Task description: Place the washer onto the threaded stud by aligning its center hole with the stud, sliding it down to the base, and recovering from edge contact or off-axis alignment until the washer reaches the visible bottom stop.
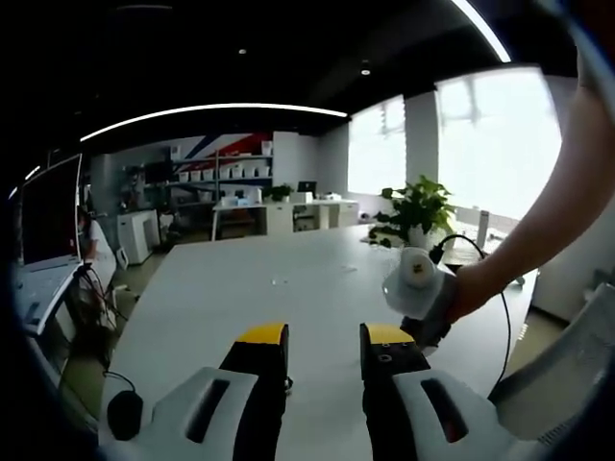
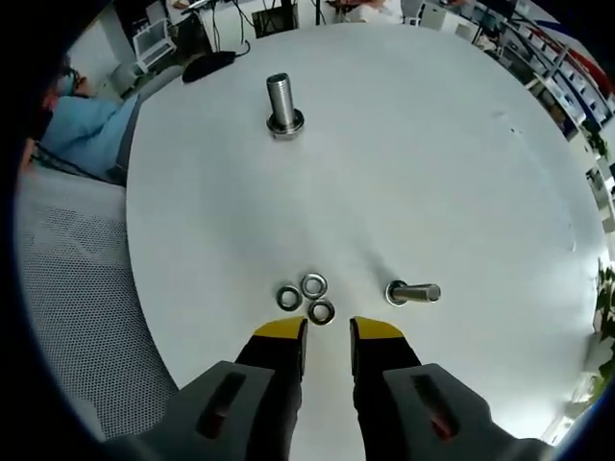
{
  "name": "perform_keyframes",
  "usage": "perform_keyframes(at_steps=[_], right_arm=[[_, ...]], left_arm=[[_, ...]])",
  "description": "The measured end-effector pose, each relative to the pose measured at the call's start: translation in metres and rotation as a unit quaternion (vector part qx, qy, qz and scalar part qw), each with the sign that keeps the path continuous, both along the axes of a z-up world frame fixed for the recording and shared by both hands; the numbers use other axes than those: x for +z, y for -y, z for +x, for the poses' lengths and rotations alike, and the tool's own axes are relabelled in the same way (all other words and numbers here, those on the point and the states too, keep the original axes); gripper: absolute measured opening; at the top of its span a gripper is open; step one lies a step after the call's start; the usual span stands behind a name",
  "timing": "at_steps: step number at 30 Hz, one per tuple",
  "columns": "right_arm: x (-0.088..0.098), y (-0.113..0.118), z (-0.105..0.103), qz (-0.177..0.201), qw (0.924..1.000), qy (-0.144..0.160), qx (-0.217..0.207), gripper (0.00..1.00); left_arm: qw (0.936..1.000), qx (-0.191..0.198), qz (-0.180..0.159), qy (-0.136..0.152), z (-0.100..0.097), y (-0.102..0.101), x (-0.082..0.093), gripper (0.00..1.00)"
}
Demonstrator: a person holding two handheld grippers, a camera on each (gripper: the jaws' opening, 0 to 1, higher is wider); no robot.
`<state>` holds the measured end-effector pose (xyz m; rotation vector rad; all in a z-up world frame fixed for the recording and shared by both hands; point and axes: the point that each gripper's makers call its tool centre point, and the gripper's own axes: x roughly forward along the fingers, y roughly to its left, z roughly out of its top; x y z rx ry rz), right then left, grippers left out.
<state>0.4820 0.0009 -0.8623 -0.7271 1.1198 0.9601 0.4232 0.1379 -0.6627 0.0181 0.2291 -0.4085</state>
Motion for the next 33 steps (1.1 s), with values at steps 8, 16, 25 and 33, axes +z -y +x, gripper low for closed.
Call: perform_keyframes(at_steps=[8, 16, 25, 33], right_arm=[[-0.004, -0.003, 0.001, -0.004, 1.0, -0.002, 0.006, 0.2], [-0.008, -0.004, 0.0, -0.007, 0.9999, -0.005, 0.011, 0.2], [-0.015, -0.004, -0.001, -0.014, 0.9997, -0.007, 0.021, 0.19], [-0.014, -0.005, 0.002, -0.013, 0.9997, -0.007, 0.022, 0.17]], left_arm=[[1.0, 0.004, 0.0, -0.001, 0.0, -0.002, 0.0, 0.28], [1.0, 0.007, 0.001, -0.003, 0.0, -0.004, -0.001, 0.28], [0.9999, 0.011, 0.002, -0.004, 0.001, -0.006, -0.002, 0.28], [0.9999, 0.013, 0.001, -0.005, 0.001, -0.007, -0.002, 0.28]])
